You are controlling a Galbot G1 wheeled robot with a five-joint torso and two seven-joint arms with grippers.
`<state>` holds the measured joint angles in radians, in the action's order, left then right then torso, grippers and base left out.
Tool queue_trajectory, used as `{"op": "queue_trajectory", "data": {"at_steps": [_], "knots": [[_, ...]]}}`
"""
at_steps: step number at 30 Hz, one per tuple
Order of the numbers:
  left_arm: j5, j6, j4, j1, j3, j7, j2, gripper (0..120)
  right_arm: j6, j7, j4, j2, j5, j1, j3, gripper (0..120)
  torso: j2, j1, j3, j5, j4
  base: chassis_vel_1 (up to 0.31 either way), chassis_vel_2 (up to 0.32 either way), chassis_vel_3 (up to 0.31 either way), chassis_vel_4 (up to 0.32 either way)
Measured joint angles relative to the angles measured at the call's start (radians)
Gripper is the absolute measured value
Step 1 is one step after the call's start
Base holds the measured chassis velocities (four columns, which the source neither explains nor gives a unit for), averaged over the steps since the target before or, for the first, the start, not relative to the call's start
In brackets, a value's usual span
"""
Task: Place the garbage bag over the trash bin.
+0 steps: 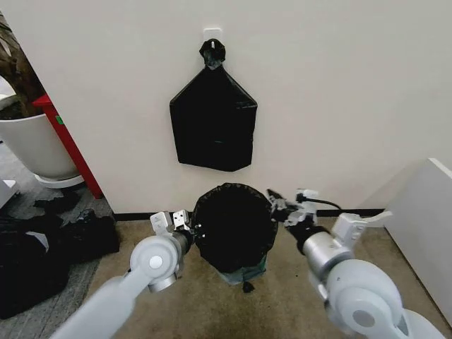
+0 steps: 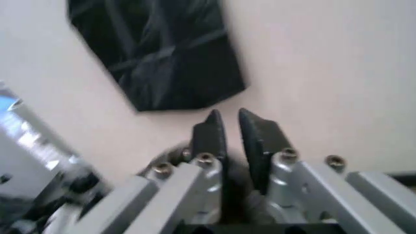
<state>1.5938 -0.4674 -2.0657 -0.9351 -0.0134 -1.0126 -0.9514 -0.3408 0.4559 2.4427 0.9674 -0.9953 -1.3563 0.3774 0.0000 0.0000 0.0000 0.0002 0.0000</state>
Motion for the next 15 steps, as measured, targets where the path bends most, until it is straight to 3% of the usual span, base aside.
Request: {"op": "queue_trajectory", "data": {"at_steps": [2,9,15], "knots": [[0.057,-0.028,-0.002,0.003,0.0,-0.057,0.0,0,0.042,-0.133,-0.024,0.031,0.08,-0.087,0.103,18,0.0,0.0,0.0,0.0002,-0.0003,0.0,0.0,0.0,0.0],[0.124,-0.062,0.007,-0.006,-0.011,-0.131,-0.013,0,0.214,-0.381,-0.153,0.136,0.33,-0.248,0.264,42,0.0,0.0,0.0,0.0003,0.0,0.0,0.0,0.0,0.0],[0.142,-0.063,0.027,-0.006,-0.023,-0.154,-0.028,0,0.301,-0.43,-0.208,0.202,0.421,-0.319,0.306,62,0.0,0.0,0.0,0.0,0.0,0.0,0.0,0.0,0.0]]}}
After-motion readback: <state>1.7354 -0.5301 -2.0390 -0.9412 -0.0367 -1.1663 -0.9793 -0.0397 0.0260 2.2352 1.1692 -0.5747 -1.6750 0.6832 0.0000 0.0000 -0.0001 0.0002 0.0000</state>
